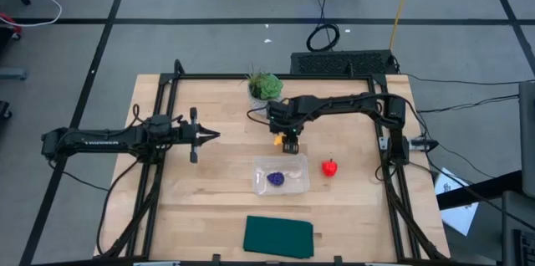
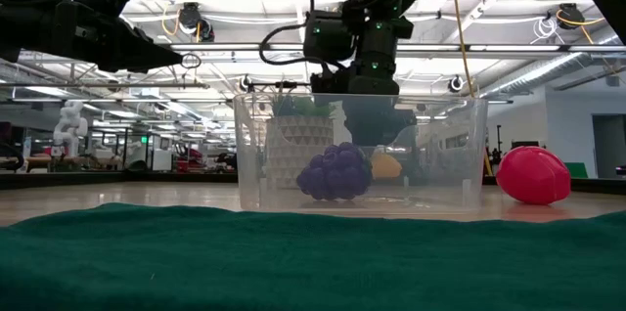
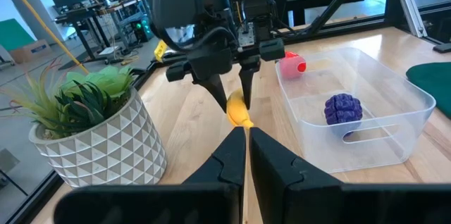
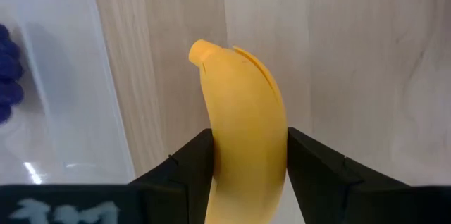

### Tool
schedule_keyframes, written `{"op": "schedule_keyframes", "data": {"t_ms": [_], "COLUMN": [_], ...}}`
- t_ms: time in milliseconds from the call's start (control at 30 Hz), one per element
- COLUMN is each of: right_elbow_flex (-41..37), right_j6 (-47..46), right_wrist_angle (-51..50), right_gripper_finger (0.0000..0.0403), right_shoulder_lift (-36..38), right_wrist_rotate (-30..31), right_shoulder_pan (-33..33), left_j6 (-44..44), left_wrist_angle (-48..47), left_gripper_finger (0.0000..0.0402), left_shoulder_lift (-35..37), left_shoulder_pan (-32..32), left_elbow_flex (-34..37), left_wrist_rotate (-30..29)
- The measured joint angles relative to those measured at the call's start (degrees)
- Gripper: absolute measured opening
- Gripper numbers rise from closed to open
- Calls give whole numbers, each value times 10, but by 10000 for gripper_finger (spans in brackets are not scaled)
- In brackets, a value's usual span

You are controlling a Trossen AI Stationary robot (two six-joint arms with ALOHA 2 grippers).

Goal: Pick and placing Produce into tupperware
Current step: Put the banana into the transparent bin

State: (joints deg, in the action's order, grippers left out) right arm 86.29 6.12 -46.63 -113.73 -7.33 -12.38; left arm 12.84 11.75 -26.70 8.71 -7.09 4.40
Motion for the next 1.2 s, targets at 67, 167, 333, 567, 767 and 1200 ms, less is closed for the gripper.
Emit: {"op": "schedule_keyframes", "data": {"t_ms": [67, 167, 333, 567, 767, 1200], "right_elbow_flex": [11, 27, 54, 92, 126, 182], "right_j6": [0, 1, 4, 9, 13, 25], "right_wrist_angle": [-3, -18, -43, -79, -114, -161], "right_gripper_finger": [155, 155, 155, 155, 155, 155], "right_shoulder_lift": [0, 0, 0, 1, 1, 1], "right_wrist_rotate": [0, 0, 0, 0, 0, 0], "right_shoulder_pan": [1, 1, 1, 4, 13, 24], "left_j6": [0, 0, 0, 0, 0, 0], "left_wrist_angle": [0, 0, 0, 0, 0, 0], "left_gripper_finger": [26, 26, 26, 26, 26, 26], "left_shoulder_lift": [0, 0, 0, 0, 0, 0], "left_shoulder_pan": [0, 0, 0, 0, 0, 0], "left_elbow_flex": [0, 0, 0, 0, 0, 0], "left_wrist_rotate": [0, 0, 0, 0, 0, 0]}}
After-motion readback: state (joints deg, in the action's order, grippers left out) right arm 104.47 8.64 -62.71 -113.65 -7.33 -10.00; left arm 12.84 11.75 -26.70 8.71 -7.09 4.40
